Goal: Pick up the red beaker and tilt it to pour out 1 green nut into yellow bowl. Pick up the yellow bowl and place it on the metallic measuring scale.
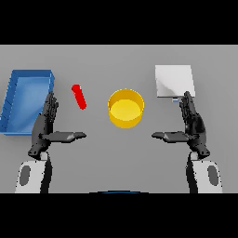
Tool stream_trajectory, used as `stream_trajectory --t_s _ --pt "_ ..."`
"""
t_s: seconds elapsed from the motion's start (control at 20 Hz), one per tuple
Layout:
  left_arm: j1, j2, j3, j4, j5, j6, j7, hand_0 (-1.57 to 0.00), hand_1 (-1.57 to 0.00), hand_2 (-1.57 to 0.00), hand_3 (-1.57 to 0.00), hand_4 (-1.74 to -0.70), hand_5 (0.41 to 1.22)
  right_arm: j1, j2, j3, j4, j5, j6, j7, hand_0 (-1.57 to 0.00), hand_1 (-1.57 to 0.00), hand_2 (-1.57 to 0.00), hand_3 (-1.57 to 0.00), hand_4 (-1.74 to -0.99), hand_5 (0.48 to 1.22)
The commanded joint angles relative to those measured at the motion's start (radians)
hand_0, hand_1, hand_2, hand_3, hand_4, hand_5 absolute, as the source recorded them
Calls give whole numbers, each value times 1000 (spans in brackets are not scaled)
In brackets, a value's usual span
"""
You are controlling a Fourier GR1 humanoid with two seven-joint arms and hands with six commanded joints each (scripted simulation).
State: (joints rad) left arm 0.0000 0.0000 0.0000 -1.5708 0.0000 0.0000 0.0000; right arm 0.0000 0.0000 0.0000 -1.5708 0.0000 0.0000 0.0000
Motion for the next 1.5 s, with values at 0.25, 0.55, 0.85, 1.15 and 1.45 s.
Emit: stream_trajectory --t_s 0.25,0.55,0.85,1.15,1.45 --pt "14 -10 -14 -11 -11 6 -4 1 1 1 1 -1141 660 -6 15 11 8 10 -7 -5 1 1 1 1 -1071 578" --pt "129 61 -134 -218 -148 -18 43 1 1 1 1 -1136 657 68 -58 139 -112 294 -82 -84 1 1 1 1 -1084 585" --pt "49 60 -119 -104 -152 -24 100 1 1 1 1 -1137 647 78 -60 135 -128 236 -31 -92 1 1 1 1 -1180 627" --pt "-137 67 -57 140 -145 -23 53 1 1 1 1 -1177 644 80 -53 128 -119 207 -15 -90 1 1 1 1 -1220 626" --pt "-284 71 -22 330 -146 -32 -18 1 1 1 1 -1197 646 79 -62 122 -124 210 -17 -88 1 1 1 1 -1218 626"
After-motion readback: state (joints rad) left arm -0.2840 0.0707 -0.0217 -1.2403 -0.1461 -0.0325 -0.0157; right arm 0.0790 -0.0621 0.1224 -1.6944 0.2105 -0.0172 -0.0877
